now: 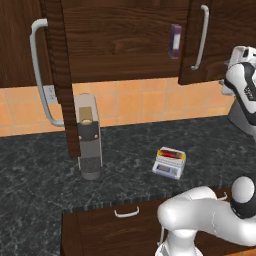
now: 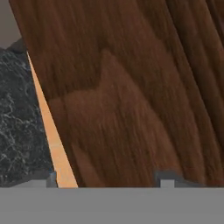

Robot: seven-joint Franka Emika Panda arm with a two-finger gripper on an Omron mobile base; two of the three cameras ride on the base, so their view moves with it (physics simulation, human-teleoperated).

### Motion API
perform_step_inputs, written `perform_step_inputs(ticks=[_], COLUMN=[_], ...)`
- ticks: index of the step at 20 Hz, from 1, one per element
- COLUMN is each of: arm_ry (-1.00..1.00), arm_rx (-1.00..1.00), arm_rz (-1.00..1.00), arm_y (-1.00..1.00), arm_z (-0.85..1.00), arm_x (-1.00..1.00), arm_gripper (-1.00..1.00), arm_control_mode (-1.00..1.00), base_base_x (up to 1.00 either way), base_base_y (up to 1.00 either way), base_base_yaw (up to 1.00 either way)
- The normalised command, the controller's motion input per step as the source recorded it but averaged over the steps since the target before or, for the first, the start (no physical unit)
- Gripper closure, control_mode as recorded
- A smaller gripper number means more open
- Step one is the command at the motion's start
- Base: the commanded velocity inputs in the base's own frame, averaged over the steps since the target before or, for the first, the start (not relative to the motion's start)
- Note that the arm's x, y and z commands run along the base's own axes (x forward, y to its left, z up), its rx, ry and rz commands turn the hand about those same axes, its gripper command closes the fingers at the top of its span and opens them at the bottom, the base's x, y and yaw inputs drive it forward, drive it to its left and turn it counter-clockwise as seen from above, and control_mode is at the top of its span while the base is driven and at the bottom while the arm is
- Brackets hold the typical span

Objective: Pick the bar and place it on the digital scale for weighing, and close the cabinet.

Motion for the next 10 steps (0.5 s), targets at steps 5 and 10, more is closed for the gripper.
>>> perform_step_inputs(ticks=[5,10], arm_ry=[0.14,-0.04], arm_rx=[0.00,0.00], arm_rz=[-0.02,0.00], arm_y=[-0.19,-0.24], arm_z=[-0.12,-0.33], arm_x=[0.69,0.53], arm_gripper=[-1.00,-1.00], arm_control_mode=[-1.00,-1.00], base_base_x=[0.00,0.00], base_base_y=[0.00,0.00], base_base_yaw=[0.00,0.00])
